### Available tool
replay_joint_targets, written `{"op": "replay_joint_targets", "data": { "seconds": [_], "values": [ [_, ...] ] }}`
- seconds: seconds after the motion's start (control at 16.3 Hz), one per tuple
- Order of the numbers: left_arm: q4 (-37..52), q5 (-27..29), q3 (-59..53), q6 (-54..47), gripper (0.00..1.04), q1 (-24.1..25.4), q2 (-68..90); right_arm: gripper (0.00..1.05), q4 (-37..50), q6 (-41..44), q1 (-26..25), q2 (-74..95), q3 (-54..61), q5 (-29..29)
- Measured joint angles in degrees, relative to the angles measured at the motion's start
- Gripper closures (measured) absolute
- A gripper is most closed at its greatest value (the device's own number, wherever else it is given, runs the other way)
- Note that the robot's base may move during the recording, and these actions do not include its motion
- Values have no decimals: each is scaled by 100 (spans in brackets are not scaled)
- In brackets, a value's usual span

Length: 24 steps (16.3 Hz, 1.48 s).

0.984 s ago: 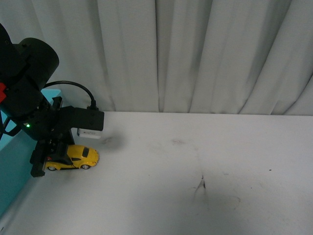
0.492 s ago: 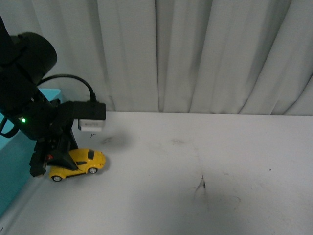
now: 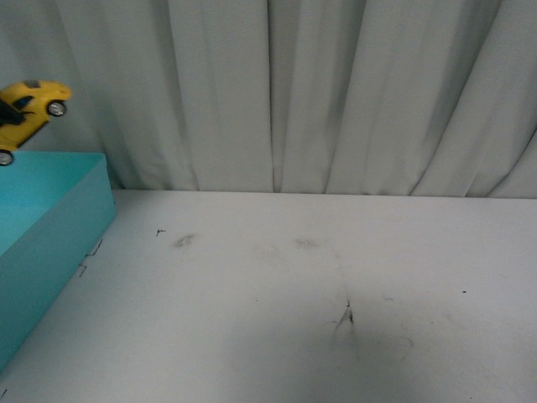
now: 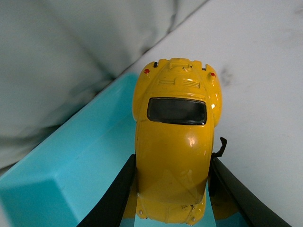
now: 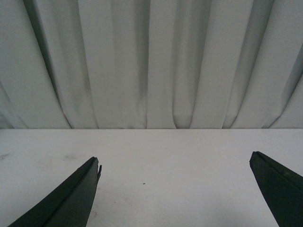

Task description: Wind up and store yellow beetle toy

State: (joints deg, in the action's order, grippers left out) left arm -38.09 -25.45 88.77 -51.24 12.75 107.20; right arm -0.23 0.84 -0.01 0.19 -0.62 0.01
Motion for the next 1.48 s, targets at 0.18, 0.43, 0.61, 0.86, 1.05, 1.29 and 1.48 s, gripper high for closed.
{"op": "replay_joint_targets", "data": {
  "seconds": [0.18, 0.43, 0.61, 0.86, 1.05, 1.29, 1.48],
  "values": [
    [651, 363, -476, 540, 69, 699, -164, 6, 0, -2, 0, 0, 0, 2],
    [1495, 1246, -1270, 1287, 69, 966, -4, 6, 0, -2, 0, 0, 0, 2],
    [2151, 1731, -1690, 1687, 69, 855, 442, 6, 0, -2, 0, 0, 0, 2],
    [2782, 2367, -1652, 1838, 69, 739, 1010, 6, 0, -2, 0, 0, 0, 2],
    [2929, 2575, -1637, 1840, 69, 721, 1272, 6, 0, 0, 0, 0, 0, 2],
    [2817, 2583, -1637, 1895, 58, 627, 1276, 6, 0, -2, 0, 0, 0, 0],
    [2761, 2503, -1637, 1982, 27, 629, 1276, 6, 0, -2, 0, 0, 0, 2]
  ]
}}
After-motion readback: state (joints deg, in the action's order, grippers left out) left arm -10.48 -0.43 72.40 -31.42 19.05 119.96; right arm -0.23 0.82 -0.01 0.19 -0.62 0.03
